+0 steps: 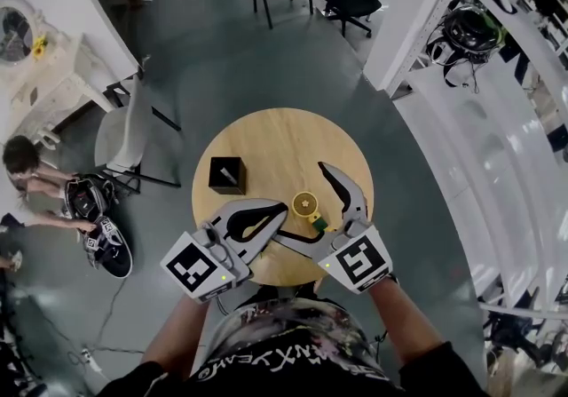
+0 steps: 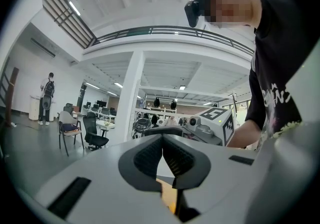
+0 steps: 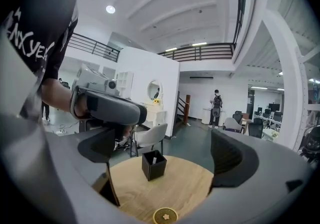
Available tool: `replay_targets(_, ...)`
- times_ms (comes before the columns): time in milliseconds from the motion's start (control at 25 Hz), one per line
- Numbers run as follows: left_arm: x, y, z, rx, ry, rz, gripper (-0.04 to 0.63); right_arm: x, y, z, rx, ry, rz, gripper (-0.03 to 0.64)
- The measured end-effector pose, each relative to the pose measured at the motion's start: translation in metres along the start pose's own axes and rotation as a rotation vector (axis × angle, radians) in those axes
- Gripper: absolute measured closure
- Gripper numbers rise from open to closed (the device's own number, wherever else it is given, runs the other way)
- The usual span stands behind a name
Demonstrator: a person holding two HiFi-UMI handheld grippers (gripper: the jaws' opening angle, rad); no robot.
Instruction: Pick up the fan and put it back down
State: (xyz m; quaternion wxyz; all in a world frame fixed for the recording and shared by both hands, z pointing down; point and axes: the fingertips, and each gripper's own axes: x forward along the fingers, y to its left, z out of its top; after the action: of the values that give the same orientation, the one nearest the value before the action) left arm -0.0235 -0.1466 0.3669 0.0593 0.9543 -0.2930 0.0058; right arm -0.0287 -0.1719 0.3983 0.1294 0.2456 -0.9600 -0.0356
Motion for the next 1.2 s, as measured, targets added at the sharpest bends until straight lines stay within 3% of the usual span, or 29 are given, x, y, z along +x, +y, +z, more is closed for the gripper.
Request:
replay_targets(440, -0.005, 0.001, 0.002, 0.003, -0.004, 0.009, 0.577, -0.003, -0.001, 0.000, 0.008, -0.007, -0.016, 0.034)
replay_targets(600, -0.006, 0.001, 0.002, 0.003, -0.005, 0.010, 0.577, -0.006, 0.000, -0.002, -0.019, 0.001, -0.018, 0.065)
replay_targets(760, -0.004, 0.000, 0.003, 0.003, -0.007, 0.010, 0.577, -0.014, -0.007, -0.005, -0.034, -0.002, -0.060, 0.203)
replay_targets(920, -0.004, 0.000, 0.003, 0.003, -0.005, 0.010, 0.577, -0.020, -0.013, -0.006, -0.056, -0.003, -0.104, 0.397)
replay_targets(1040, -0.003, 0.000, 0.003, 0.003, -0.005, 0.010, 0.577, -0.023, -0.015, -0.006, -0.071, -0.004, -0.119, 0.503)
replay_targets(1120, -0.003, 0.000, 0.003, 0.002, -0.003, 0.009, 0.577, -0.024, -0.015, -0.005, -0.066, -0.019, -0.118, 0.615)
replay_targets(1200, -0.002, 0.000, 0.003, 0.000, 0.000, 0.008, 0.577, -0.025, -0.012, -0.003, -0.066, -0.023, -0.105, 0.617)
